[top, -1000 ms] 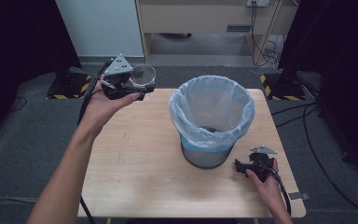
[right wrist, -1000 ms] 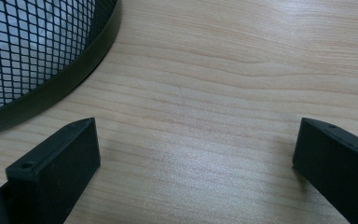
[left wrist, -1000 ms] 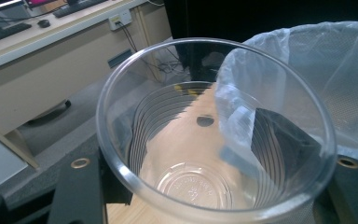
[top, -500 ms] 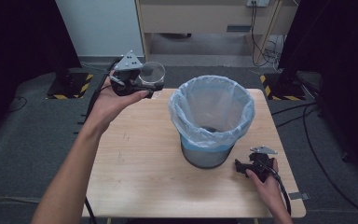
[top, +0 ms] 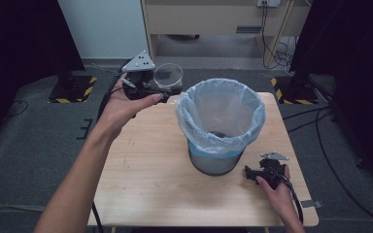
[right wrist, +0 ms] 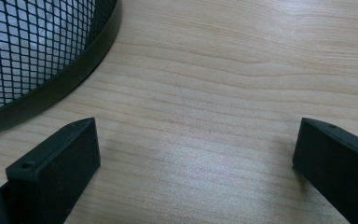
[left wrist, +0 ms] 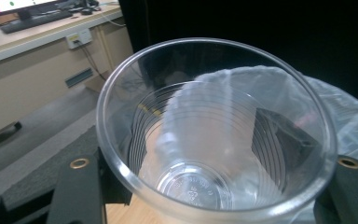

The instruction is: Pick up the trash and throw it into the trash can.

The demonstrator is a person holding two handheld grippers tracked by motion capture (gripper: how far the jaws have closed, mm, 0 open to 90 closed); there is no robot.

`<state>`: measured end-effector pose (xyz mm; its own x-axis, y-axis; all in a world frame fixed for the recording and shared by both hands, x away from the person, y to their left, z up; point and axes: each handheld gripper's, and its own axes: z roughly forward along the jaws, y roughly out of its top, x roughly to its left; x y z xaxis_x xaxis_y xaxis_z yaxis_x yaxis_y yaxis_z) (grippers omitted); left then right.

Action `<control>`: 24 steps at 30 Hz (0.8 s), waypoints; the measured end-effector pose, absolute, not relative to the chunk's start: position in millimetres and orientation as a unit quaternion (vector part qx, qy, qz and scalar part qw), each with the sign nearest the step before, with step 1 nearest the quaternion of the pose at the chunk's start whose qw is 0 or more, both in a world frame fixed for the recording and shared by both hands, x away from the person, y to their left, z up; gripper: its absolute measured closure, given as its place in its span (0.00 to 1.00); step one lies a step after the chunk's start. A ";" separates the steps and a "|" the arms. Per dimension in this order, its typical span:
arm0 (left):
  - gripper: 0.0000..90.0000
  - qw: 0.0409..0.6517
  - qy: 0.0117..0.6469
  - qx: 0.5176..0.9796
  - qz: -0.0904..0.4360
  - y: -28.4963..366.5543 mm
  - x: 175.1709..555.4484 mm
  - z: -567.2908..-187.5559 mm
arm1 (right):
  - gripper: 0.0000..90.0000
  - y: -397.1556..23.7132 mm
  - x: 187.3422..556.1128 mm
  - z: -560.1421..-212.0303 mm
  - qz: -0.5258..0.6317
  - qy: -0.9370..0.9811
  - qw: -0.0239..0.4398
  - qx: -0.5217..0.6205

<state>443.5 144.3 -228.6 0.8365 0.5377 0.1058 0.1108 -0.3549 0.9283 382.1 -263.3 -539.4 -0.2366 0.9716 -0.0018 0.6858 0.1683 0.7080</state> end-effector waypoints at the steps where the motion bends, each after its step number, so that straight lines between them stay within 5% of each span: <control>1: 0.38 0.528 0.196 0.802 0.198 138.6 442.6 -228.0 | 0.01 -263.3 382.0 -539.4 0.301 0.726 0.237 0.570; 24: 0.38 0.523 0.187 0.810 0.188 121.8 450.4 -232.3 | 0.01 -263.4 382.1 -539.5 0.301 0.727 0.237 0.570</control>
<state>450.4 121.8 -232.3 0.8590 0.5004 0.1086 0.1069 -0.3826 0.9177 382.1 -263.4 -539.5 -0.2373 0.9714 -0.0019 0.6855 0.1689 0.7082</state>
